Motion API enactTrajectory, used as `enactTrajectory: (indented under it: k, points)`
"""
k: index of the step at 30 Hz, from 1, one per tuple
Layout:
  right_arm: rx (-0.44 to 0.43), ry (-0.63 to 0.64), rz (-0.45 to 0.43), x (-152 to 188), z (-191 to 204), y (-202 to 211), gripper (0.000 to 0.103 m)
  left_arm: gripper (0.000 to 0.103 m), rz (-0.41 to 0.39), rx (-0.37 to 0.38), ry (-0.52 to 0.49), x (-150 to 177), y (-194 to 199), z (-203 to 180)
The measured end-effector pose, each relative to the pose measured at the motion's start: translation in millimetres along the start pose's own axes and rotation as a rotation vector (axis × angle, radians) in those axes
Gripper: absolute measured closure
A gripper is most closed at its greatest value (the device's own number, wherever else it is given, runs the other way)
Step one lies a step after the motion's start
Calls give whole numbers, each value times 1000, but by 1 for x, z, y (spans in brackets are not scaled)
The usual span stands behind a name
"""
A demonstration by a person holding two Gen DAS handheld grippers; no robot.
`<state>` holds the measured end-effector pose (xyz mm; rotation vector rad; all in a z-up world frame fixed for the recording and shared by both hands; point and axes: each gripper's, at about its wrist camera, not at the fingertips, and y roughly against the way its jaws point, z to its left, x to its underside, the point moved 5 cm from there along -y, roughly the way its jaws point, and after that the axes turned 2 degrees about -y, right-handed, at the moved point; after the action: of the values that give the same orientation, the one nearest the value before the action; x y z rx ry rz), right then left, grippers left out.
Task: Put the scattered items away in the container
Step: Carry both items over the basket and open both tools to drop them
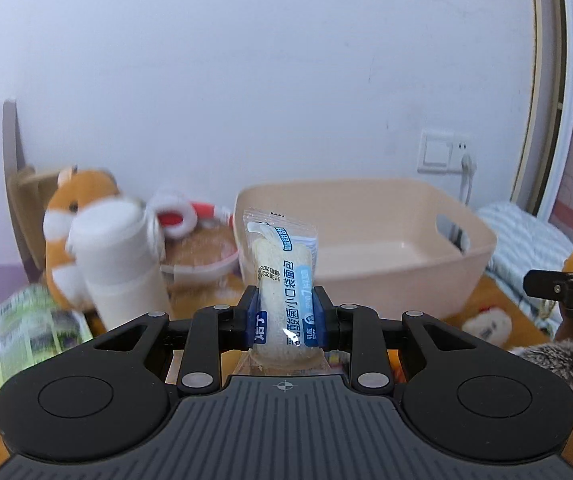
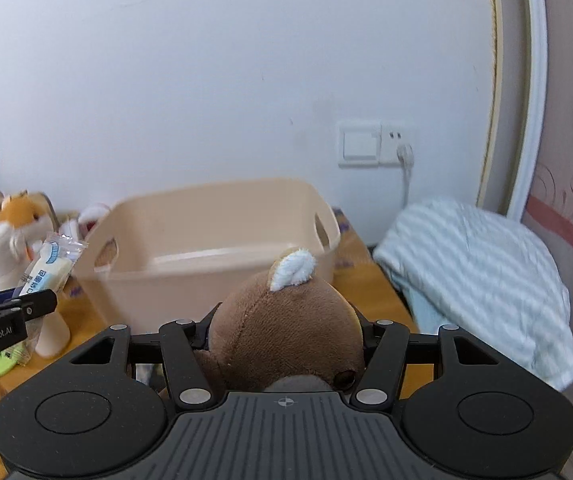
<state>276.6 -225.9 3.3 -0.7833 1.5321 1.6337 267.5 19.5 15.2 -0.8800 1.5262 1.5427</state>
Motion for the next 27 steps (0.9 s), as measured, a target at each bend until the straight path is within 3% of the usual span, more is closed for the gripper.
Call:
enactTrajectory:
  k: [13,22,27]
  points:
    - [2,23,-26,-56,9,-42,47,75,-25,-26,-6,-55,-55,-19]
    - [6,-24,-16,-89,6,-87,47,75,50,-29,-2,-64,-102,-24]
    - [36,-26,28,-90,8,-121,47,75,104,-42,-14,-61,-129,-25]
